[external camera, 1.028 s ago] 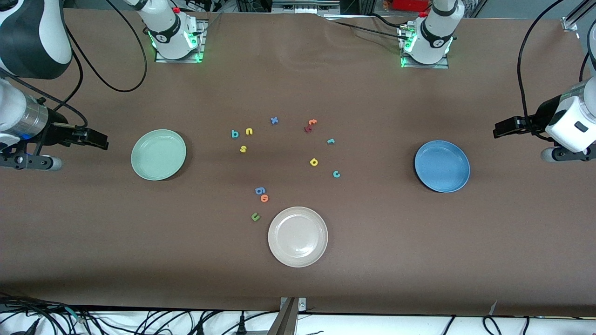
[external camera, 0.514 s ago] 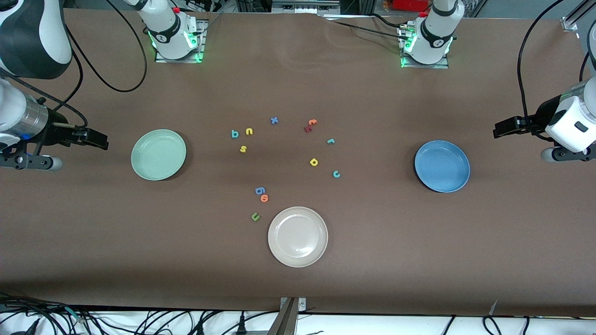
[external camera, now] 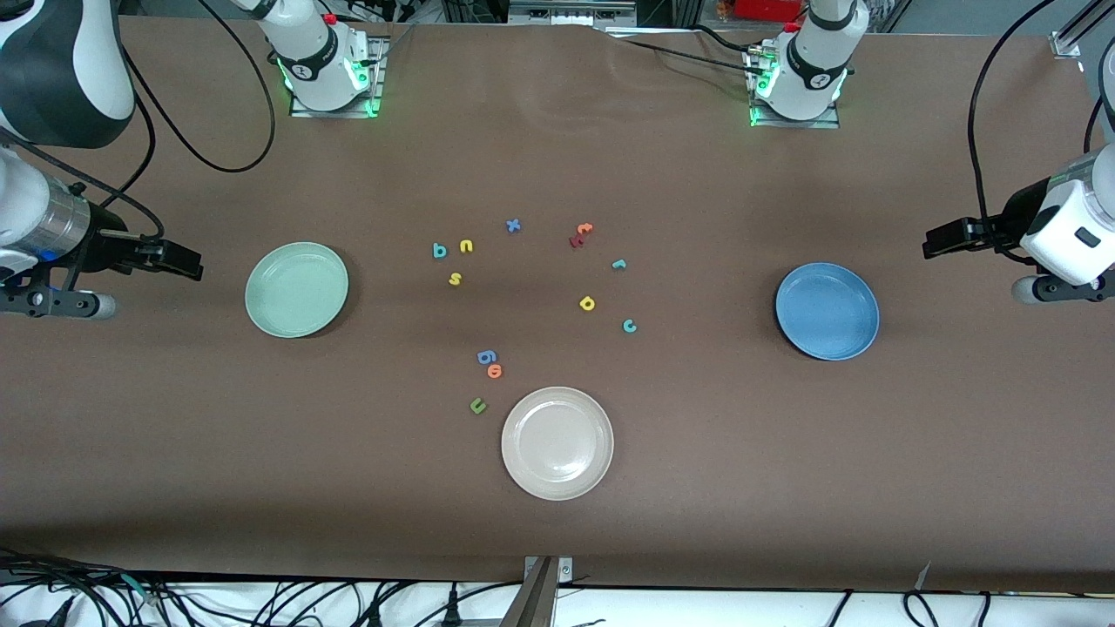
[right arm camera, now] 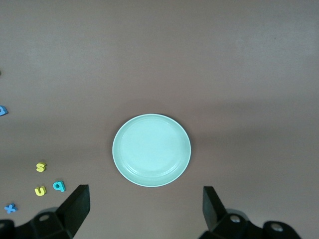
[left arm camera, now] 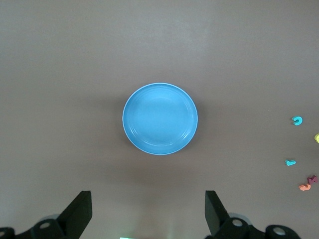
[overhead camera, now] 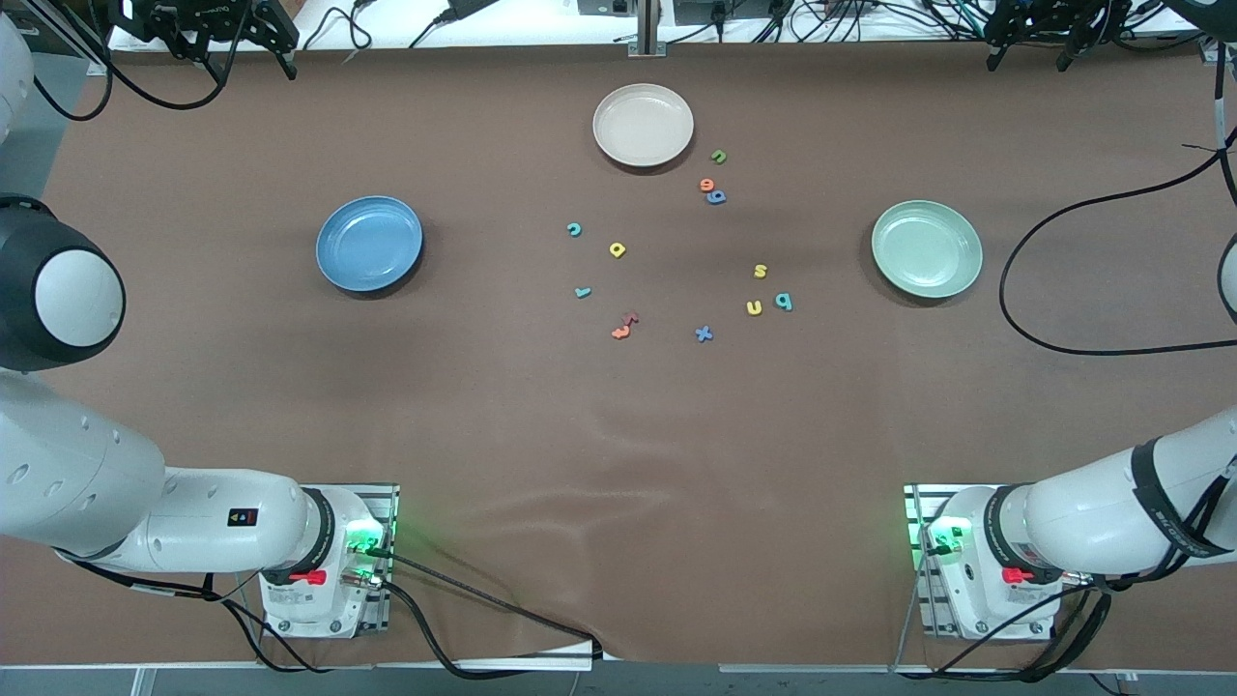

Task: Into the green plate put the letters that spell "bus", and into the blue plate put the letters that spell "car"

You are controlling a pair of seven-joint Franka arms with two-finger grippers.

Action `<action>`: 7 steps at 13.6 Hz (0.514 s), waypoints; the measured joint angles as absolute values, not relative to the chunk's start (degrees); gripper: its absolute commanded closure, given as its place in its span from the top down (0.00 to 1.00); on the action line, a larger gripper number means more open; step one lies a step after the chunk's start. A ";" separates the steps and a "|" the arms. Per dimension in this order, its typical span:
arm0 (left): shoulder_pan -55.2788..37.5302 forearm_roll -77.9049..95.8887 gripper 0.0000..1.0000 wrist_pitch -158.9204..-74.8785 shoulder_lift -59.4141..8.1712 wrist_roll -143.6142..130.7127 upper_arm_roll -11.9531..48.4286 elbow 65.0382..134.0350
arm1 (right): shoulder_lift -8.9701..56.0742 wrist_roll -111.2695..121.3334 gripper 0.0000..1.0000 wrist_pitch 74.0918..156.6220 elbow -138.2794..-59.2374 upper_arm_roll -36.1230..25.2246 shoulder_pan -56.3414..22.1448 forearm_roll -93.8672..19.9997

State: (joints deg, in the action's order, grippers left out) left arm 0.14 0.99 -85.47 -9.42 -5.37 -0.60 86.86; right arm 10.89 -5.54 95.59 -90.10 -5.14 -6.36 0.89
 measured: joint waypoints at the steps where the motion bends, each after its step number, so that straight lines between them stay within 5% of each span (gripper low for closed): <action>1: 0.15 0.99 1.00 -85.47 -9.43 -5.37 -0.60 86.86 | 10.89 -5.54 1.00 95.59 -90.10 -5.14 -6.36 0.89; 7: -0.67 4.01 1.00 -81.99 -11.70 -4.43 0.11 88.01 | 10.89 -5.54 1.00 95.58 -90.09 -5.13 -6.36 0.89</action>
State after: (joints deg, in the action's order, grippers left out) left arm -0.67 4.01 -81.99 -11.70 -4.43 0.11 88.01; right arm 10.89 -5.54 95.58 -90.09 -5.13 -6.36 0.89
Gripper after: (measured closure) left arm 0.000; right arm 0.000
